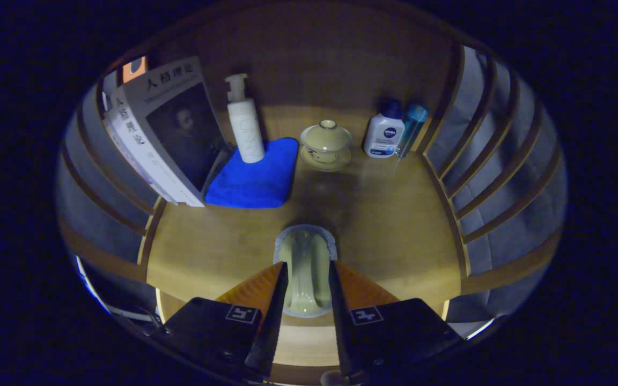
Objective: Pull open the drawer, take out the items inside it, and place them on the countertop above the cabinet.
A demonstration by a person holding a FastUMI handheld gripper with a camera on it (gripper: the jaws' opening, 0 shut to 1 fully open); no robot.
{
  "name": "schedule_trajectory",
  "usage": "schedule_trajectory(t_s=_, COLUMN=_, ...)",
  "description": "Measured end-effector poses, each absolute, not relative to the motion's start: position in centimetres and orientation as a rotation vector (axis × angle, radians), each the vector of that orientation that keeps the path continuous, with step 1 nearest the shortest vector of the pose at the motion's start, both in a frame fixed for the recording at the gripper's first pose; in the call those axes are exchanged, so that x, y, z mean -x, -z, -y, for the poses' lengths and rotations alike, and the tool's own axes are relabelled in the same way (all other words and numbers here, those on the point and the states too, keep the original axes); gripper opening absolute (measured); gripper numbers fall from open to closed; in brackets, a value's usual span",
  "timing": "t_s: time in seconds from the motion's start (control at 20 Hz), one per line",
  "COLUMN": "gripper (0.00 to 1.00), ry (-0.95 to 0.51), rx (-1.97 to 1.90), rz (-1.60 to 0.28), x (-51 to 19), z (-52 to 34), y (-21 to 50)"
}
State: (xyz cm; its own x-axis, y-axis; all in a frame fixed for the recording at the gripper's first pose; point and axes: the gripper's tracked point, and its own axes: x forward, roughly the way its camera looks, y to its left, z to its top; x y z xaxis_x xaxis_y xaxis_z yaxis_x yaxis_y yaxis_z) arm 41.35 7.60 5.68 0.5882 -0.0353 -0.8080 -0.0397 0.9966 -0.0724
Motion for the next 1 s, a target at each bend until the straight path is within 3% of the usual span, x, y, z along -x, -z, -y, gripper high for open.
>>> schedule_trajectory(t_s=0.3, gripper=0.49, ry=-0.058, rx=0.096, rz=-0.841, x=-35.7, z=-8.2, y=-6.2)
schedule_trajectory(t_s=0.75, gripper=0.94, ry=-0.126, rx=0.064, rz=-0.571, x=-26.3, z=-10.2, y=-6.3)
schedule_trajectory(t_s=1.0, gripper=0.97, ry=-0.168, rx=0.034, rz=-0.352, x=-20.5, z=-12.4, y=-8.7)
